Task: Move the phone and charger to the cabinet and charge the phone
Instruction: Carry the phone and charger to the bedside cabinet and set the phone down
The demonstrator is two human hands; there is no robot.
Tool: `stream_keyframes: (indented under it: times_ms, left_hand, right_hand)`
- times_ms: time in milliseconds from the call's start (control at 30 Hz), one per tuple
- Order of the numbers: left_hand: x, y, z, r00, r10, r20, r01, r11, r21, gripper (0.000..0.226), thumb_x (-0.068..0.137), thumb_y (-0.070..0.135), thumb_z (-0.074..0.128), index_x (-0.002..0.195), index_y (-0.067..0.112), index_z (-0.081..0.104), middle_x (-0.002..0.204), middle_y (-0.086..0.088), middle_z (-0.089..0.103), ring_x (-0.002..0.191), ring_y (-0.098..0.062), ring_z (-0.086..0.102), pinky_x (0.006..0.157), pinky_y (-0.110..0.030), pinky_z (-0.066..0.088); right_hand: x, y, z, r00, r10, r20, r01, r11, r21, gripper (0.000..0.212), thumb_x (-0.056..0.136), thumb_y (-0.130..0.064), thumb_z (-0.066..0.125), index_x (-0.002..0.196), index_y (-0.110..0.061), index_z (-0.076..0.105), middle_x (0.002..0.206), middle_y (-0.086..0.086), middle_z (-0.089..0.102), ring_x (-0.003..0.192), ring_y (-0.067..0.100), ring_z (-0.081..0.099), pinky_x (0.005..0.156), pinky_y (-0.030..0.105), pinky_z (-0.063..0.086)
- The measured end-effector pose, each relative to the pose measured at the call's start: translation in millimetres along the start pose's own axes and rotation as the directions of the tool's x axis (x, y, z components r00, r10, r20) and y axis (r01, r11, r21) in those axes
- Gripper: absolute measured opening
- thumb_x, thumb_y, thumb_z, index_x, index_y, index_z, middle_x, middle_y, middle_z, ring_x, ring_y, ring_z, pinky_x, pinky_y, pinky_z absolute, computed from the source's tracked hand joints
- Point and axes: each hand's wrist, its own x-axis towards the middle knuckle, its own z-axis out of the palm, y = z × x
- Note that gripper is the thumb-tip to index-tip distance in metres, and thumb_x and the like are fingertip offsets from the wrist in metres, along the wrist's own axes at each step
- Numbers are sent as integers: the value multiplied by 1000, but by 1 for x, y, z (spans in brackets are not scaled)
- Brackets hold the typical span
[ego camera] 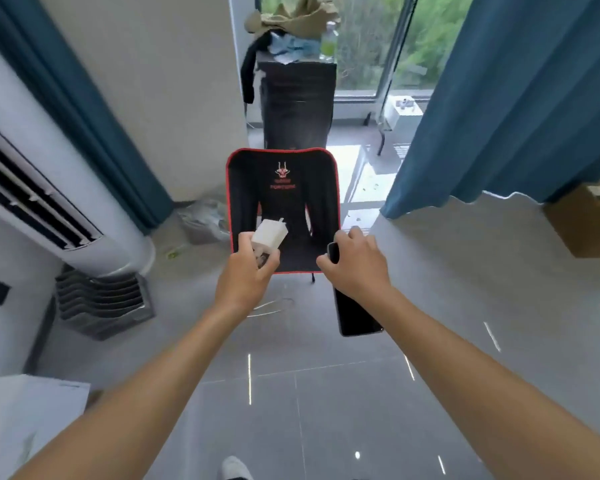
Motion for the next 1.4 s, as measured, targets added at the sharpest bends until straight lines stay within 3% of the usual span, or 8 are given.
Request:
stream_keyframes:
  times_ms: [133,200,367,500,633,933,1067,1400]
  left_hand:
    - [9,-54,-66,994,-80,-77,82,996,21,36,91,53,54,114,29,41,80,12,62,74,-28,64,58,-39,48]
    - [11,-131,-152,954,-214,-211,218,976,-8,42,93,52,55,120,23,42,85,2,66,78,-32,65,63,-41,50]
    - [8,-168,-197,915,-259,-308,282,959,31,49,95,55,52,127,20,42,92,1,66,69,-22,61,55,-35,38]
    - [0,-229,-254,807,-384,-449,426,905,-8,44,97,50,55,127,22,42,79,16,59,66,1,55,49,-27,35]
    - [-17,-281,-298,683,-502,-531,544,834,-90,41,95,56,53,122,29,39,88,19,60,75,-8,63,53,-29,39]
    - [-87,-379,-358,245,-716,-654,696,599,-395,38,99,45,55,125,22,40,79,6,63,73,-25,62,59,-37,49]
    - [-134,-432,-383,113,-725,-680,694,547,-468,36,99,47,55,122,23,40,73,11,60,59,-8,57,49,-28,33]
    - [-226,-585,-412,-61,-813,-579,640,413,-648,42,98,47,53,129,23,38,85,1,67,66,-13,60,51,-27,35]
  right_hand:
    - [24,-84,26,996,-84,37,84,996,10,27,88,-47,57,93,-21,50,96,-1,47,92,25,47,70,37,47]
    - [47,-196,74,954,-280,109,281,960,4,30,88,-48,56,93,-19,52,95,0,47,92,28,47,70,41,49]
    - [61,-264,95,903,-400,155,408,913,-16,37,91,-49,57,108,-16,58,106,4,52,100,31,51,72,45,53]
    - [80,-357,141,789,-565,243,575,817,32,41,93,-49,58,114,-14,58,112,7,53,107,33,49,71,41,46]
    - [92,-437,190,666,-686,292,684,718,127,40,93,-48,54,113,-15,59,112,6,54,105,32,50,69,38,43]
    - [50,-602,304,276,-856,437,879,409,245,39,90,-46,54,110,-13,57,117,9,53,109,36,50,72,40,44]
    - [-2,-670,356,142,-859,492,916,303,264,43,90,-48,52,114,-13,58,121,8,53,114,35,48,74,40,42]
    - [-128,-810,498,4,-833,554,945,184,270,37,91,-44,51,110,-12,55,103,3,44,98,31,49,69,38,44]
